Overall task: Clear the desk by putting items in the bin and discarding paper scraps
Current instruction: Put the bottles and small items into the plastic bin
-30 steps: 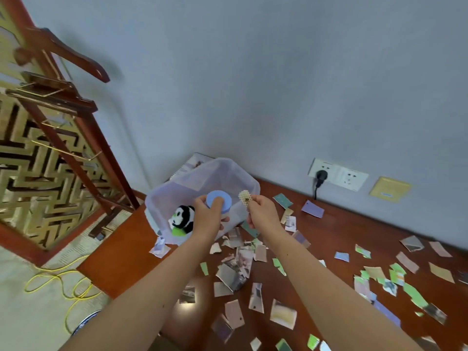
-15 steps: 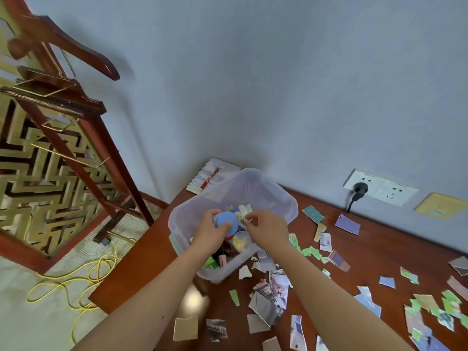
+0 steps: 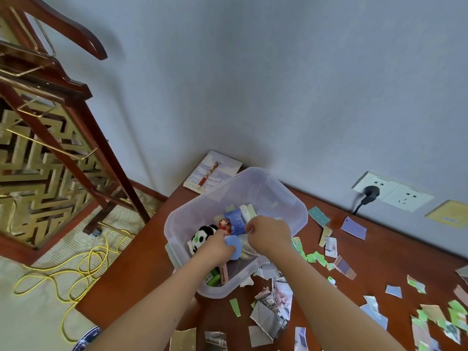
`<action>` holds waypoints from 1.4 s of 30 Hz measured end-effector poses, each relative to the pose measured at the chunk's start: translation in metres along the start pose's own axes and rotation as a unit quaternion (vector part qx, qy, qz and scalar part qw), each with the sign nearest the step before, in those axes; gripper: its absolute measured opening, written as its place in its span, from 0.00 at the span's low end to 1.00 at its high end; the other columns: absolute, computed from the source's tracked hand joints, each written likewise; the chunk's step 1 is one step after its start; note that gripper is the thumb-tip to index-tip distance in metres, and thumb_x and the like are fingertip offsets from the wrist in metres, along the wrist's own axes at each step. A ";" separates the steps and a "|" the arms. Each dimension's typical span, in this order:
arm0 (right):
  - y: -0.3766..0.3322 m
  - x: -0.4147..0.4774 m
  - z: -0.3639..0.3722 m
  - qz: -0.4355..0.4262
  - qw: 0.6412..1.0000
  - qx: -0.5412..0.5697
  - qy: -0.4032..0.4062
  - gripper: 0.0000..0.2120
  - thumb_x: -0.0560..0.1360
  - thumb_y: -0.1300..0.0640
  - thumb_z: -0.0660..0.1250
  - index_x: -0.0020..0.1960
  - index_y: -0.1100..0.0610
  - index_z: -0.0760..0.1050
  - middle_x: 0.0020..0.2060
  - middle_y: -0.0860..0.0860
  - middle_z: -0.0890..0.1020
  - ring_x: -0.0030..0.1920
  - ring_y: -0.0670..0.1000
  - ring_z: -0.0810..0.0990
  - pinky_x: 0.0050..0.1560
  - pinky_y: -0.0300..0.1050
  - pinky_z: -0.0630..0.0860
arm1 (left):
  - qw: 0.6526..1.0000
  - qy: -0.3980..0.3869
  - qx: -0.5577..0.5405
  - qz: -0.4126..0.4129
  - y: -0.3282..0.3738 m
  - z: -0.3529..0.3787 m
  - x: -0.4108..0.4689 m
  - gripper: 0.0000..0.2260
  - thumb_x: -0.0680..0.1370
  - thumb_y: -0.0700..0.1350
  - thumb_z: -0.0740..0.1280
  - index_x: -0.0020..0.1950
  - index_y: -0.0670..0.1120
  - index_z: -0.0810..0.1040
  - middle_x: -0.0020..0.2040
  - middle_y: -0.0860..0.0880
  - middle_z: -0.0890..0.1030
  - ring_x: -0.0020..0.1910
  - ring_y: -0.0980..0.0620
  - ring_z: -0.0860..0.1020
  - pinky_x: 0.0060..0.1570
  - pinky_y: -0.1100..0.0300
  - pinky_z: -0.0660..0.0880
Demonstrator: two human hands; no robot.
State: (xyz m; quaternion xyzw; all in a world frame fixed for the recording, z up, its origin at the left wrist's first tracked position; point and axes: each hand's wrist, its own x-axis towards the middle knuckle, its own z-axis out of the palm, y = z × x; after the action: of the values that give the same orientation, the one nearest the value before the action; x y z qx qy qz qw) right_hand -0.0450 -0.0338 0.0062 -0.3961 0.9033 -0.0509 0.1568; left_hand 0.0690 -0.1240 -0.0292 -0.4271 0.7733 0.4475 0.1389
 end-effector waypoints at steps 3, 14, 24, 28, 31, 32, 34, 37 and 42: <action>0.000 0.000 0.005 0.013 1.000 0.017 0.022 0.11 0.77 0.55 0.64 0.56 0.46 0.80 0.49 0.48 0.83 0.45 0.49 0.77 0.52 0.42 0.72 | 1.000 0.016 -0.011 -0.012 0.003 0.002 0.003 0.20 0.77 0.49 0.62 0.68 0.48 0.68 0.55 0.47 0.79 0.52 0.48 0.78 0.54 0.53 0.76; 0.006 -0.008 0.002 0.016 0.978 0.142 0.149 0.13 0.75 0.57 0.63 0.56 0.45 0.79 0.53 0.45 0.82 0.57 0.49 0.75 0.63 0.45 0.66 | 0.979 0.153 -0.094 0.091 0.020 -0.003 -0.010 0.14 0.78 0.43 0.60 0.63 0.52 0.73 0.60 0.52 0.76 0.55 0.52 0.76 0.57 0.53 0.75; 0.006 -0.037 0.002 0.106 0.979 0.143 0.102 0.42 0.73 0.60 0.67 0.78 0.50 0.46 0.78 0.54 0.37 0.77 0.57 0.34 0.76 0.53 0.41 | 0.984 0.087 -0.059 0.142 0.032 0.008 -0.037 0.20 0.79 0.44 0.60 0.72 0.51 0.68 0.68 0.52 0.73 0.64 0.52 0.74 0.63 0.54 0.71; 0.013 -0.046 0.012 0.176 0.935 0.280 0.129 0.55 0.68 0.58 0.74 0.78 0.52 0.36 0.78 0.55 0.37 0.78 0.59 0.44 0.75 0.56 0.58 | 0.984 0.097 -0.052 0.140 0.024 0.008 -0.045 0.20 0.79 0.43 0.60 0.72 0.52 0.67 0.68 0.52 0.72 0.63 0.52 0.73 0.63 0.52 0.71; 0.011 -0.047 0.018 0.277 0.826 0.489 0.038 0.58 0.65 0.59 0.75 0.77 0.53 0.33 0.75 0.59 0.55 0.70 0.62 0.67 0.63 0.58 0.74 | 0.988 0.086 -0.036 0.126 0.021 0.002 -0.046 0.20 0.79 0.44 0.61 0.71 0.51 0.67 0.66 0.51 0.73 0.60 0.51 0.74 0.63 0.50 0.72; 0.006 -0.050 0.019 0.300 0.791 0.533 -0.016 0.56 0.66 0.59 0.75 0.77 0.54 0.36 0.71 0.61 0.64 0.64 0.62 0.73 0.57 0.58 0.78 | 0.989 0.077 -0.025 0.124 0.021 0.001 -0.046 0.21 0.78 0.44 0.61 0.71 0.51 0.67 0.65 0.51 0.73 0.59 0.52 0.74 0.62 0.50 0.72; -0.001 -0.053 0.022 0.315 0.741 0.586 -0.092 0.47 0.68 0.58 0.73 0.76 0.53 0.47 0.61 0.63 0.73 0.53 0.63 0.81 0.43 0.59 0.83 | 0.990 0.059 -0.008 0.124 0.020 0.000 -0.047 0.21 0.78 0.44 0.61 0.72 0.50 0.66 0.65 0.50 0.73 0.59 0.51 0.74 0.62 0.51 0.72; -0.004 -0.051 0.024 0.317 0.710 0.622 -0.093 0.37 0.71 0.63 0.70 0.74 0.55 0.53 0.60 0.66 0.75 0.46 0.66 0.83 0.29 0.54 0.81 | 0.990 0.050 0.005 0.129 0.019 0.001 -0.050 0.21 0.78 0.44 0.60 0.72 0.50 0.66 0.66 0.49 0.73 0.61 0.50 0.74 0.62 0.51 0.72; -0.004 -0.050 0.018 0.317 0.756 0.573 -0.011 0.26 0.72 0.66 0.64 0.67 0.62 0.60 0.54 0.66 0.75 0.47 0.63 0.81 0.34 0.52 0.81 | 0.988 0.073 0.010 0.138 0.022 -0.004 -0.053 0.20 0.78 0.43 0.59 0.70 0.52 0.68 0.63 0.53 0.74 0.59 0.51 0.75 0.60 0.50 0.73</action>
State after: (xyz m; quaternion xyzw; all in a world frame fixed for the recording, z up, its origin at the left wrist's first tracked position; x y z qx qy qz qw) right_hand -0.0041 0.0007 0.0021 0.0762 0.7772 -0.5021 0.3716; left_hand 0.0842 -0.0937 0.0168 -0.3464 0.8373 0.4223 0.0238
